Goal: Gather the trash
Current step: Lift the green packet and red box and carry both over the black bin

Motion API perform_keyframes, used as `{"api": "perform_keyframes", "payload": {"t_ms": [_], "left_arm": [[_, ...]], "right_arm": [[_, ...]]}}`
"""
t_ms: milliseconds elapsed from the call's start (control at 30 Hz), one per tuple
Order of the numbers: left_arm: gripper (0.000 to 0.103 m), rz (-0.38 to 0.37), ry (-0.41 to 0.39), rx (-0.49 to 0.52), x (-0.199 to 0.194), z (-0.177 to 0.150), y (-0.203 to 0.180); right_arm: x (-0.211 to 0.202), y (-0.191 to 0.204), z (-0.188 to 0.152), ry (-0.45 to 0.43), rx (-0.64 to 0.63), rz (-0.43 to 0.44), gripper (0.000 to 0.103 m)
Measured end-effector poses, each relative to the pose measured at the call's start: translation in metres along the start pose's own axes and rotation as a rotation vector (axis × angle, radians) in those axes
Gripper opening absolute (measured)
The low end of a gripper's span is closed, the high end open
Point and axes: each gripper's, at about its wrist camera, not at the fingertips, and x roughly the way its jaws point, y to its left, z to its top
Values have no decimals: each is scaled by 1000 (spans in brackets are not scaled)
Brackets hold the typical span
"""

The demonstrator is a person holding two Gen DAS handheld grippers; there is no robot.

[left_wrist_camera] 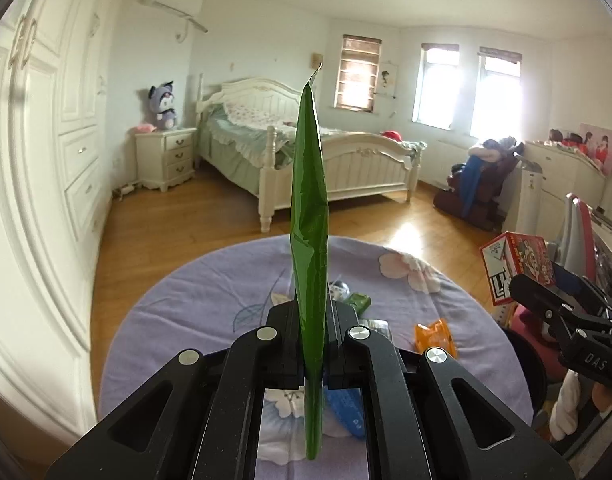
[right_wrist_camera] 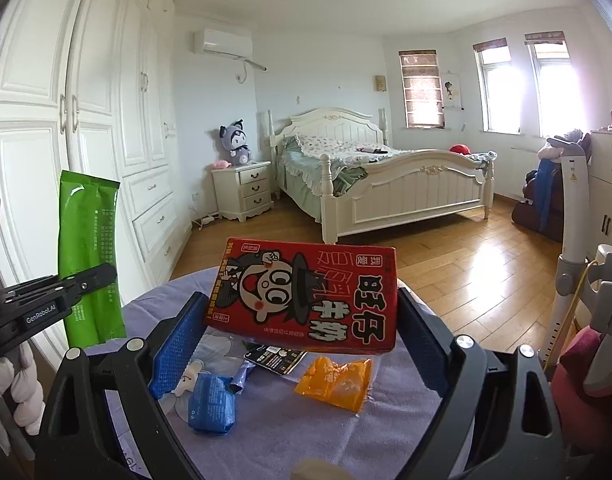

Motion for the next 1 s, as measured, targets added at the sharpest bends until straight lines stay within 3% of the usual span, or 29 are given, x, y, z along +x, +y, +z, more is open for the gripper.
{"api": "perform_keyframes", "payload": {"t_ms": [1000], "left_arm": [[6,-22,16,15,12,-1,-2]], "right_arm": [[-11,-4,-7,-10,49,-17,90]]}}
